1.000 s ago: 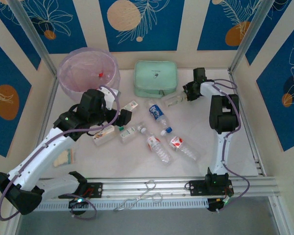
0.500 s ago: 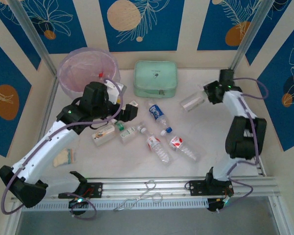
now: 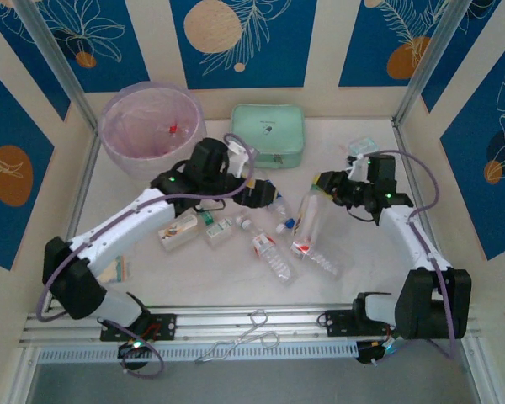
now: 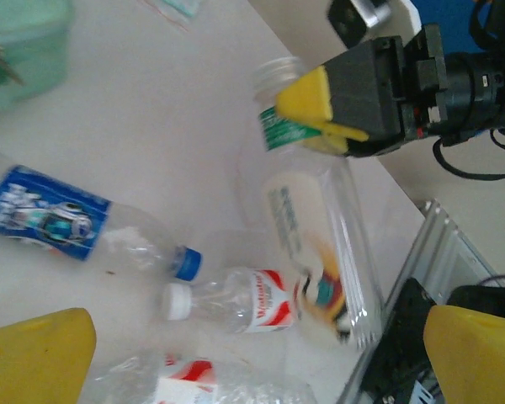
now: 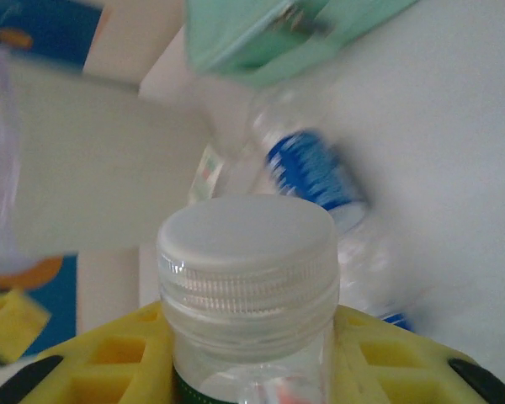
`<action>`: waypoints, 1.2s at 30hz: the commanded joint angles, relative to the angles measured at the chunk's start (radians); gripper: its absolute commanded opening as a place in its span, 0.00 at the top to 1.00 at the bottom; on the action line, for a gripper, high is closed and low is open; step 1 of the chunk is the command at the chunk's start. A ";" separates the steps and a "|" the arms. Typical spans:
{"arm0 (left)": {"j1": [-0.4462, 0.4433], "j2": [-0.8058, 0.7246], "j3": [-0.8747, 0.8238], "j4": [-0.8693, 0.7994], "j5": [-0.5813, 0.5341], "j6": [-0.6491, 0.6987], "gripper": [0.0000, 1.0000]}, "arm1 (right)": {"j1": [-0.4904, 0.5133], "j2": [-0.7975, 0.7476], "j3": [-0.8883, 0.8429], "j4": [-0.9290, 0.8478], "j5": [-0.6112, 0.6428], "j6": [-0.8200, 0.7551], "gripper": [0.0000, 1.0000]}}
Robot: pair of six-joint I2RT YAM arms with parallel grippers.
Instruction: Put the plastic bottles in the bin
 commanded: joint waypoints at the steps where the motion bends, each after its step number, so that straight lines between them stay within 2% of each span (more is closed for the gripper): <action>1: -0.050 0.042 0.013 0.088 0.041 -0.048 0.01 | 0.052 -0.039 -0.006 0.090 -0.103 0.019 1.00; 4: -0.087 0.090 0.010 0.138 0.071 -0.080 0.00 | 0.086 -0.044 0.003 0.111 -0.094 0.036 1.00; 9: -0.131 0.162 0.031 0.171 0.041 -0.127 0.01 | 0.110 -0.058 -0.041 0.248 -0.093 0.135 1.00; 12: -0.137 0.188 0.038 0.194 0.039 -0.143 0.02 | 0.117 -0.064 -0.055 0.265 -0.081 0.152 1.00; 14: -0.140 0.205 0.043 0.199 0.046 -0.150 0.10 | 0.117 -0.069 -0.059 0.268 -0.077 0.155 1.00; 18: -0.142 0.224 0.048 0.200 0.044 -0.158 0.33 | 0.120 -0.069 -0.058 0.268 -0.068 0.153 1.00; 21: -0.143 0.213 0.048 0.191 0.026 -0.153 0.44 | 0.122 -0.071 -0.048 0.239 -0.053 0.131 1.00; 24: -0.141 0.201 0.052 0.172 0.011 -0.138 0.50 | 0.120 -0.074 -0.043 0.210 -0.036 0.110 0.99; 25: -0.140 0.196 0.056 0.163 0.006 -0.133 0.51 | 0.119 -0.077 -0.040 0.196 -0.027 0.106 0.94; 26: -0.138 0.191 0.061 0.152 -0.002 -0.125 0.52 | 0.114 -0.084 -0.037 0.174 -0.008 0.098 0.78; 27: -0.136 0.187 0.065 0.142 -0.011 -0.120 0.53 | 0.105 -0.094 -0.035 0.150 0.014 0.093 0.53; 29: -0.132 0.176 0.078 0.121 -0.025 -0.104 0.54 | 0.087 -0.122 -0.033 0.100 0.049 0.078 0.20; 30: -0.129 0.171 0.087 0.107 -0.032 -0.092 0.54 | 0.079 -0.142 -0.027 0.067 0.068 0.063 0.00; 36: -0.075 0.155 0.209 -0.045 -0.083 0.015 0.56 | -0.006 -0.292 -0.017 -0.098 0.152 -0.008 0.01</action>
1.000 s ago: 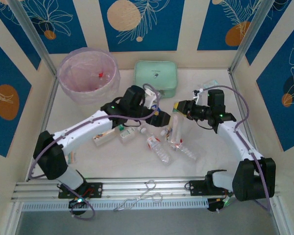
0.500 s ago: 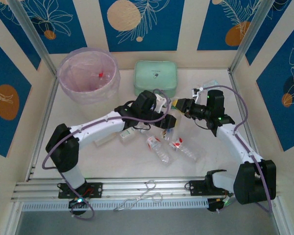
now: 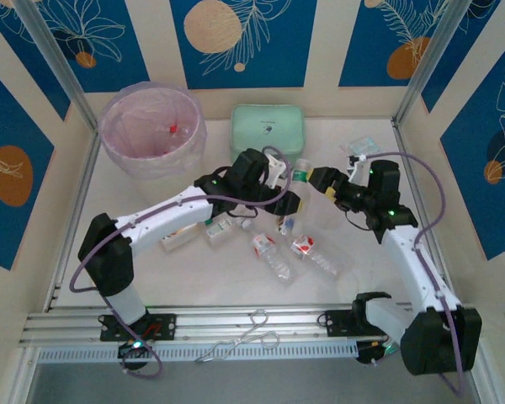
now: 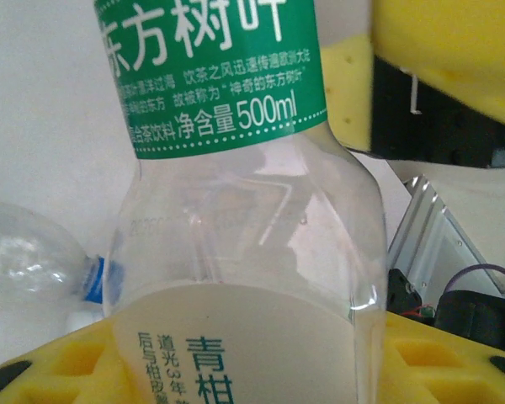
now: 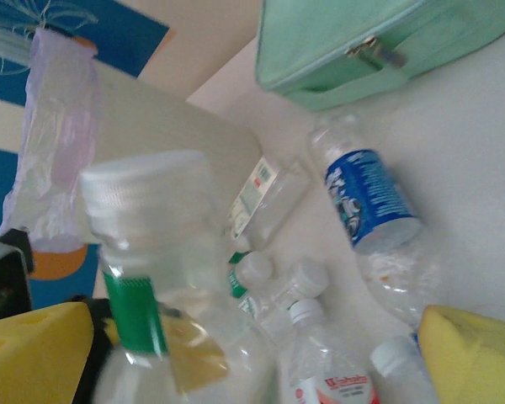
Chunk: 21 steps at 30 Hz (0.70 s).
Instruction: Put the plastic bottles in the bin
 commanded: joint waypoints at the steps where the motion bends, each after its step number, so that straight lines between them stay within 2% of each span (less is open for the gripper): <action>1: 0.047 -0.066 0.109 -0.114 -0.059 0.100 0.57 | -0.047 -0.083 0.028 -0.137 0.059 -0.055 0.01; 4: 0.092 -0.099 0.183 -0.194 -0.120 0.152 0.60 | -0.097 -0.139 -0.009 -0.162 0.065 -0.041 0.01; 8: 0.196 -0.127 0.303 -0.309 -0.165 0.203 0.70 | -0.135 -0.193 -0.023 -0.240 0.075 -0.023 0.01; 11: 0.295 -0.133 0.415 -0.393 -0.174 0.239 0.78 | -0.135 -0.214 -0.019 -0.310 0.119 -0.057 0.01; 16: 0.468 -0.113 0.595 -0.513 -0.252 0.312 1.00 | -0.142 -0.203 -0.046 -0.309 0.150 -0.075 0.01; 21: 0.652 -0.071 0.681 -0.553 -0.249 0.337 1.00 | -0.144 -0.160 -0.027 -0.291 0.122 -0.070 0.01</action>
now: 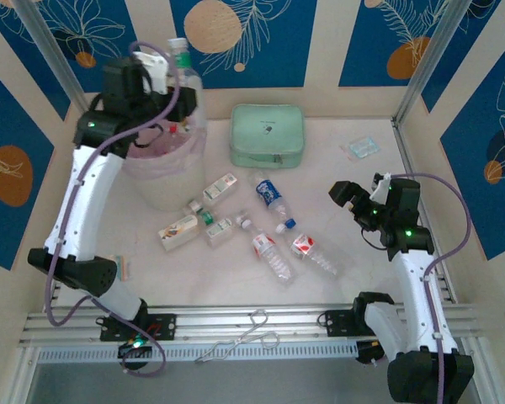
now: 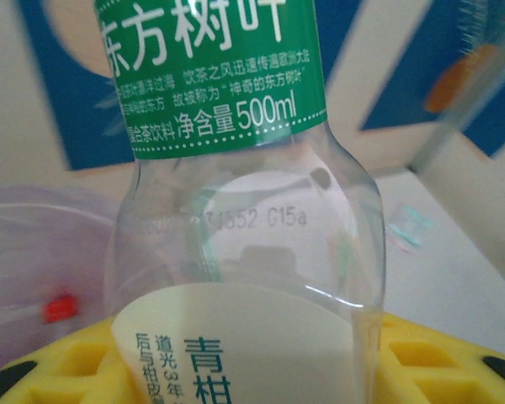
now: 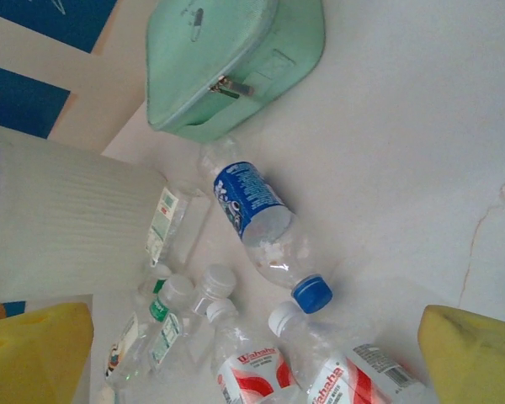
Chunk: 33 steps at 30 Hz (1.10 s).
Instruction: Put the plastic bottles in the bin
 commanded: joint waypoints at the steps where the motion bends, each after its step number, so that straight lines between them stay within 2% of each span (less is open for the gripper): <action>1: 0.094 0.042 0.072 -0.101 -0.031 0.063 1.00 | -0.003 0.013 0.015 -0.021 -0.012 -0.022 0.01; 4: 0.137 0.102 0.139 -0.177 -0.081 0.131 1.00 | -0.004 0.008 0.034 -0.067 0.034 -0.043 0.01; 8: 0.141 0.195 0.207 -0.300 -0.168 0.236 1.00 | -0.006 -0.013 0.041 -0.086 0.063 -0.067 0.01; 15: 0.139 0.260 0.136 -0.359 -0.206 0.351 1.00 | -0.006 -0.028 0.078 -0.148 0.086 -0.104 0.01; 18: 0.139 0.275 0.085 -0.346 -0.222 0.370 1.00 | -0.007 -0.040 0.077 -0.160 0.096 -0.103 0.01; 24: 0.136 0.297 -0.033 -0.280 -0.154 0.353 1.00 | 0.011 -0.061 0.060 -0.101 0.036 -0.098 0.01; 30: 0.136 0.307 -0.173 -0.165 -0.135 0.340 1.00 | 0.097 -0.062 0.084 -0.092 0.100 -0.177 0.01; 33: 0.136 0.302 -0.253 -0.099 -0.132 0.326 0.99 | 0.165 -0.053 0.094 -0.100 0.128 -0.267 0.01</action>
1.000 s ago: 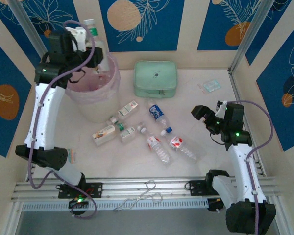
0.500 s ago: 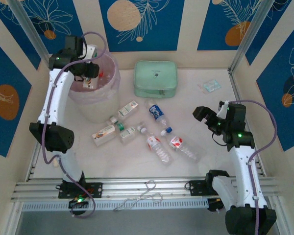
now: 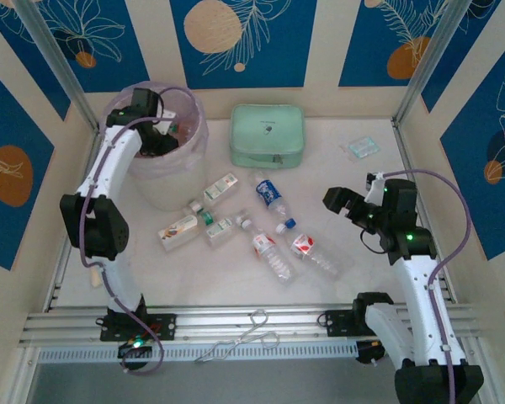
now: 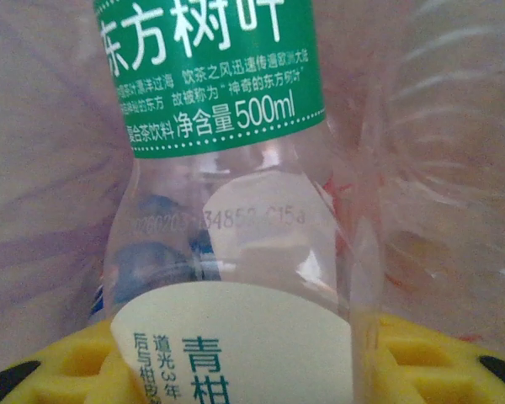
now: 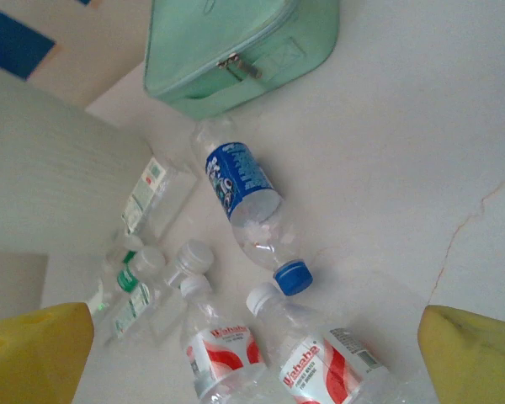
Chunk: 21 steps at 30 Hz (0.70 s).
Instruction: Put the plastic bottles in the bin
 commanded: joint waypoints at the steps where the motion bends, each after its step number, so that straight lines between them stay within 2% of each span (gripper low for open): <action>1: -0.004 0.003 -0.065 0.101 0.037 -0.014 0.96 | 0.077 0.001 0.043 -0.009 0.066 -0.129 0.01; 3: -0.003 0.005 -0.103 0.124 0.039 -0.040 0.91 | 0.140 0.009 0.055 -0.035 0.150 -0.194 0.01; 5: -0.003 -0.004 -0.140 0.155 0.042 -0.064 0.78 | 0.185 0.017 0.061 -0.047 0.208 -0.247 0.01; 6: -0.004 -0.005 -0.157 0.174 0.043 -0.074 0.66 | 0.209 0.022 0.061 -0.047 0.224 -0.280 0.01; 8: -0.004 -0.004 -0.173 0.188 0.045 -0.090 0.36 | 0.250 0.036 0.058 -0.045 0.250 -0.346 0.01; 9: -0.004 -0.004 -0.174 0.188 0.045 -0.094 0.26 | 0.272 0.050 0.059 -0.051 0.256 -0.396 0.01; 11: -0.004 -0.015 -0.176 0.187 0.040 -0.099 0.16 | 0.314 0.088 0.084 -0.093 0.259 -0.504 0.01; 16: -0.002 -0.078 -0.136 0.166 -0.006 -0.096 0.01 | 0.418 0.245 0.231 -0.322 0.332 -0.717 0.01; 21: -0.002 -0.116 -0.054 0.101 -0.011 -0.089 0.01 | 0.442 0.383 0.330 -0.540 0.381 -0.866 0.01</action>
